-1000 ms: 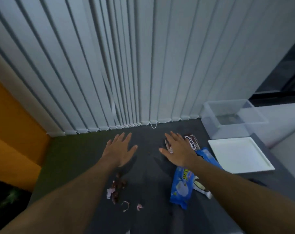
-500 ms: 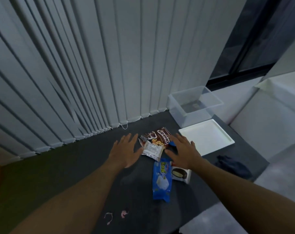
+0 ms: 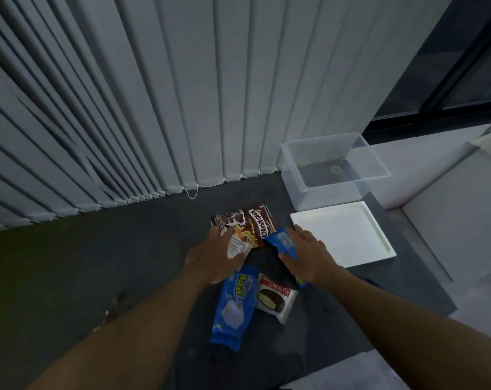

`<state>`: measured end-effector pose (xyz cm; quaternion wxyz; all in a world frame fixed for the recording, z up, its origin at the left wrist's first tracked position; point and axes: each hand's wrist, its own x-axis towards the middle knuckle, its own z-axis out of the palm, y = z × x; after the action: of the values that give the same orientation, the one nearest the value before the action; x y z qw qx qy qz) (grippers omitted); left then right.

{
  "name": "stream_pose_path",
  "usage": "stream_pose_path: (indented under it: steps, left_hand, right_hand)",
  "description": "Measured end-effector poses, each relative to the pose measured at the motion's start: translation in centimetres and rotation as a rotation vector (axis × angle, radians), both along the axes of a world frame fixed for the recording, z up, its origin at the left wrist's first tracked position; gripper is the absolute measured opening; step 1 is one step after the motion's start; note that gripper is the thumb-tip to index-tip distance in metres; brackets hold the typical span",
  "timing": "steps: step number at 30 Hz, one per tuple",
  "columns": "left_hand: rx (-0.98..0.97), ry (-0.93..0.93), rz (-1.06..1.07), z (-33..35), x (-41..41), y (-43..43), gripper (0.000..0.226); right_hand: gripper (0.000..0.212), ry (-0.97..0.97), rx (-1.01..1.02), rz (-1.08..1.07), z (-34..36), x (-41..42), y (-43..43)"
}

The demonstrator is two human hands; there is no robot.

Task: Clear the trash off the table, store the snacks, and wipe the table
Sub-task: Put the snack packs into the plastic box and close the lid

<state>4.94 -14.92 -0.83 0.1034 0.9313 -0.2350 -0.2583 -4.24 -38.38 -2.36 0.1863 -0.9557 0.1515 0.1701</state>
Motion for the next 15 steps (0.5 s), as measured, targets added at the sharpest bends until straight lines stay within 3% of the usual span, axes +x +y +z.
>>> stream_pose_path:
  steps: [7,15]
  left_hand:
    - [0.043,0.16,0.036,-2.8,-2.9,-1.6,0.105]
    - [0.026,0.181,0.065,-5.8,-4.8,-0.8,0.091]
  right_hand:
    - [0.084,0.11,0.031,0.092,-4.3,0.8,-0.8]
    - [0.085,0.058,0.016,0.096,-5.8,1.1,-1.1]
